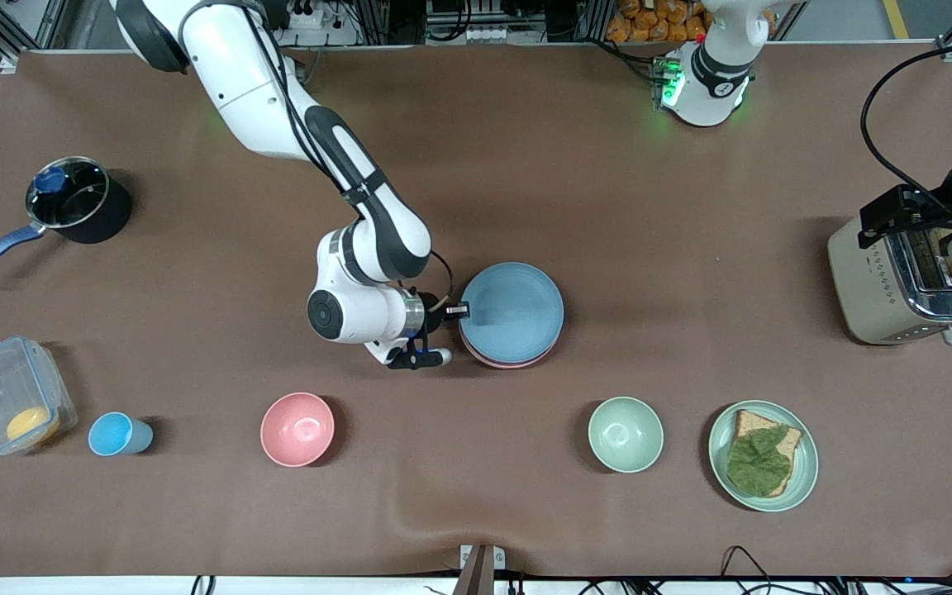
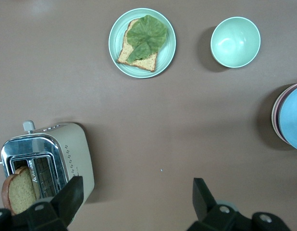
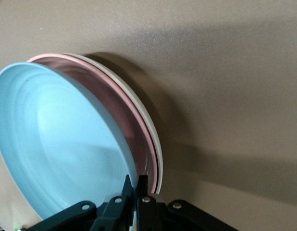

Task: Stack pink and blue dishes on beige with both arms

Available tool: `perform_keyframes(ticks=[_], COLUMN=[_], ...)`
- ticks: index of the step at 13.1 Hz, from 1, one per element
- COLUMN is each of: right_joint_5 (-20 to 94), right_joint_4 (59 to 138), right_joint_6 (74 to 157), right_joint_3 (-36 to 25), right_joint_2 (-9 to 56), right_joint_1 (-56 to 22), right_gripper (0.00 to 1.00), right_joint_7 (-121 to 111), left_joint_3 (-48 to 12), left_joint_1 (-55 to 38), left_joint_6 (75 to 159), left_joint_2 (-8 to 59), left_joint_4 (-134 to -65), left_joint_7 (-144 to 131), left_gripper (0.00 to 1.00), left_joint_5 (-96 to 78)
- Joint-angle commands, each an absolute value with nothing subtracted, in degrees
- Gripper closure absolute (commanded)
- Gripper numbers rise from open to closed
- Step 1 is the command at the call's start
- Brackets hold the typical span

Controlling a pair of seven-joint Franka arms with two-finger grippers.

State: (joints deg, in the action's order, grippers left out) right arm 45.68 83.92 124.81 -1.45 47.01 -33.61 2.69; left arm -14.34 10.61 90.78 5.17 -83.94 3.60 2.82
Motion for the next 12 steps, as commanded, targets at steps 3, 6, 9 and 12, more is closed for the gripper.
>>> perform_keyframes(ticks=[3, 6, 9, 12], right_joint_5=[46.50, 46.32, 45.80, 38.78], right_joint_4=[82.09, 82.09, 82.09, 82.09], right_joint_6=[124.28, 122.97, 116.39, 108.22], right_joint_3=[-2.46, -2.64, -2.81, -3.16], right_joint_2=[47.11, 46.67, 45.01, 42.11], right_joint_1=[-33.31, -31.47, -27.00, -21.38], right_gripper=[0.00, 0.00, 0.00, 0.00], right_joint_7=[1.93, 1.93, 1.85, 1.85], left_joint_3=[-14.41, -14.50, -6.72, -3.17], left_joint_1=[10.90, 10.20, 4.60, 1.76], left_joint_6=[89.04, 88.86, 88.86, 88.33], left_joint_2=[4.83, 4.66, 3.17, 2.55], left_joint_4=[-83.15, -82.97, -83.32, -83.32], left_joint_7=[3.09, -0.61, -2.62, -3.08], left_gripper=[0.00, 0.00, 0.00, 0.00], left_joint_5=[3.43, 3.08, 1.33, 0.53])
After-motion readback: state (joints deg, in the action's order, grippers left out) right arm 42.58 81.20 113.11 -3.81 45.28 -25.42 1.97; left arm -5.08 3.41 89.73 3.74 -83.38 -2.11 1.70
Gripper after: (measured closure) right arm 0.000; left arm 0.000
